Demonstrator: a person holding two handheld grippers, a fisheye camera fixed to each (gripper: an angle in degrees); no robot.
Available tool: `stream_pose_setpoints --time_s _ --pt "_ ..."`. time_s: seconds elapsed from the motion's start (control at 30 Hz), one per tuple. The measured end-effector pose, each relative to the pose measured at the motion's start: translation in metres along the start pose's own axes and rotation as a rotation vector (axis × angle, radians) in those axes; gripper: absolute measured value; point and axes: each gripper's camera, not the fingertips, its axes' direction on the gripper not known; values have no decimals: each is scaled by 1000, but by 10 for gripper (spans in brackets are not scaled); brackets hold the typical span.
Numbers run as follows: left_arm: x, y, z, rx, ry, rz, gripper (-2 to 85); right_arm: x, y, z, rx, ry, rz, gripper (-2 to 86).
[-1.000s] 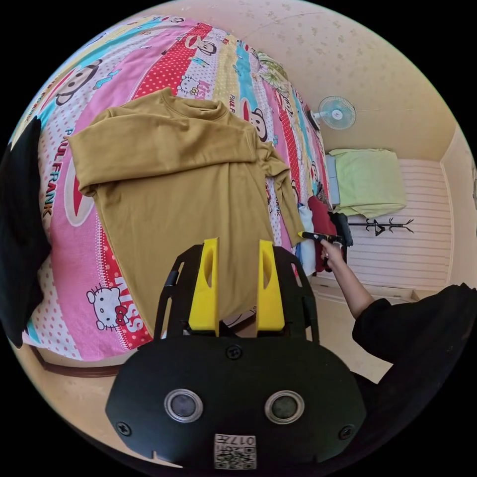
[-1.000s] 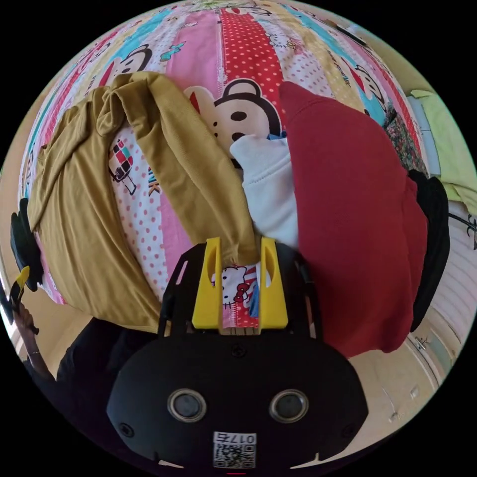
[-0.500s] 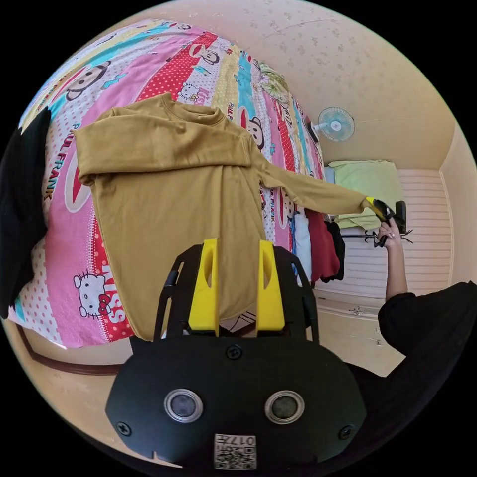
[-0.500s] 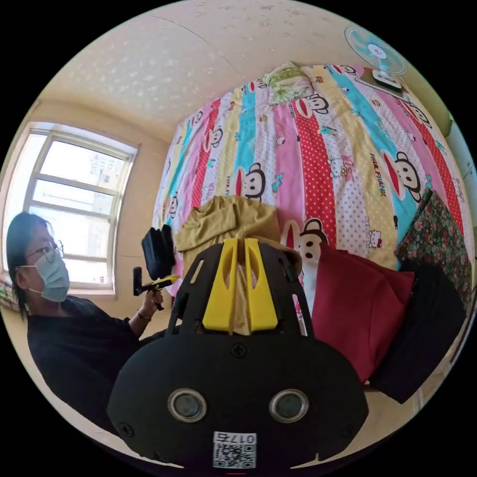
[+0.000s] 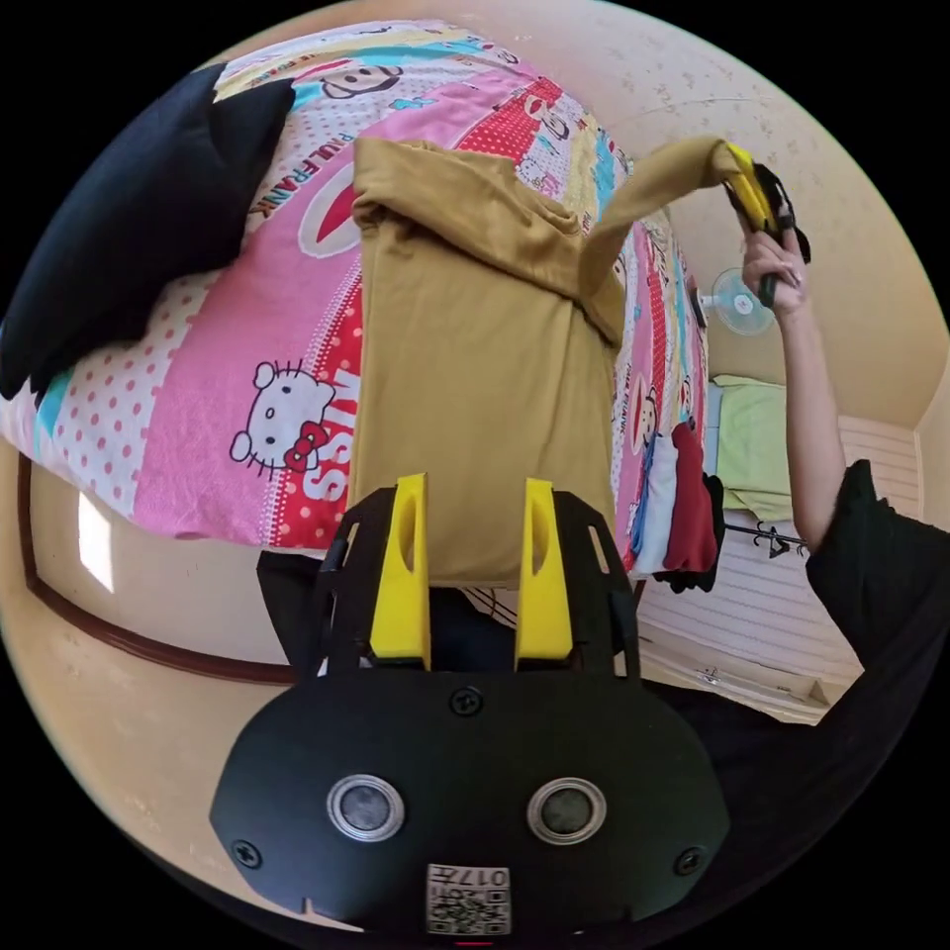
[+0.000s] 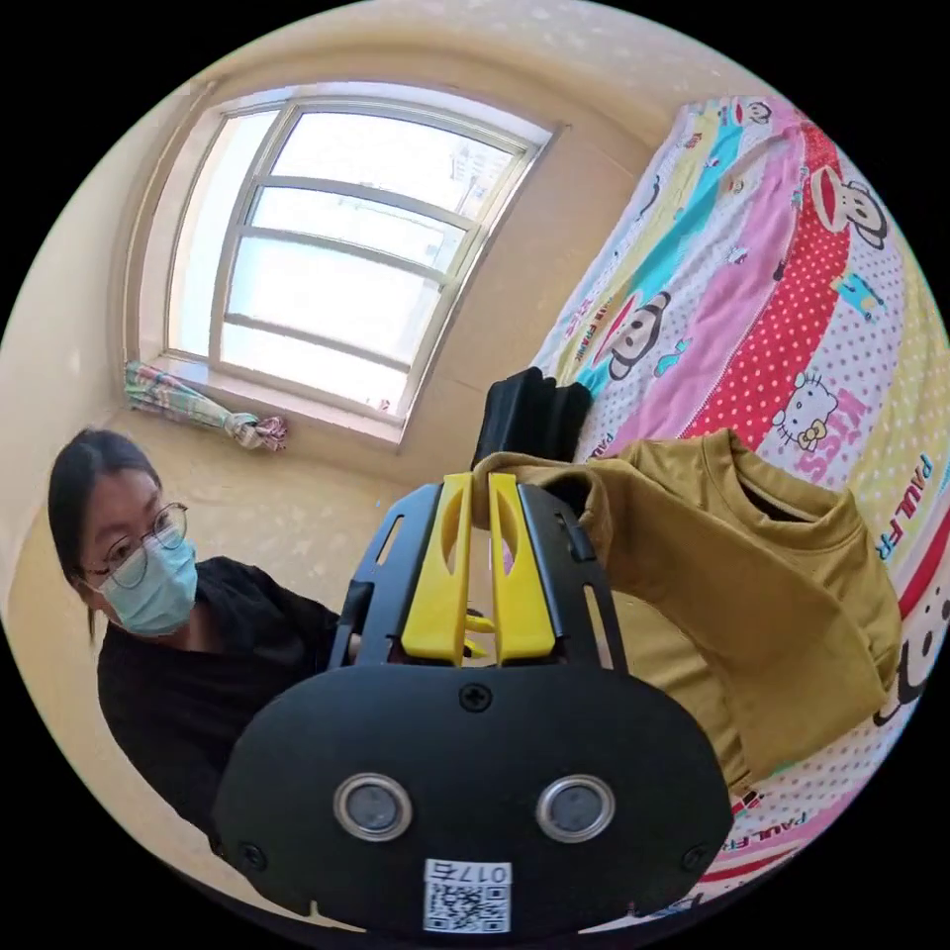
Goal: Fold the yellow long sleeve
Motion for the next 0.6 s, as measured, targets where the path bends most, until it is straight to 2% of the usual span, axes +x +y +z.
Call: stream_pose_setpoints --time_s 0.07,0.1,0.2,0.27,0.3,0.37,0.43,0.6 --pt "-21 13 -6 2 -1 -42 147 28 -4 28 -52 -142 17 86" --pt "-26 17 -8 6 -1 -51 148 29 1 26 -32 -139 13 93" --pt "-53 31 -11 -8 15 -80 154 22 47 0 14 115 34 108" --pt "-68 37 -3 -36 32 -64 156 26 106 -21 -10 362 148 121" --pt "-71 38 0 -47 34 -54 156 28 123 -26 -15 415 184 124" --pt "-76 35 17 -96 39 13 159 47 199 -36 -55 596 365 132" --pt "-78 31 32 -146 38 60 160 68 257 -30 -121 672 527 138" --pt "-82 20 62 -206 60 91 145 106 382 31 -239 597 757 145"
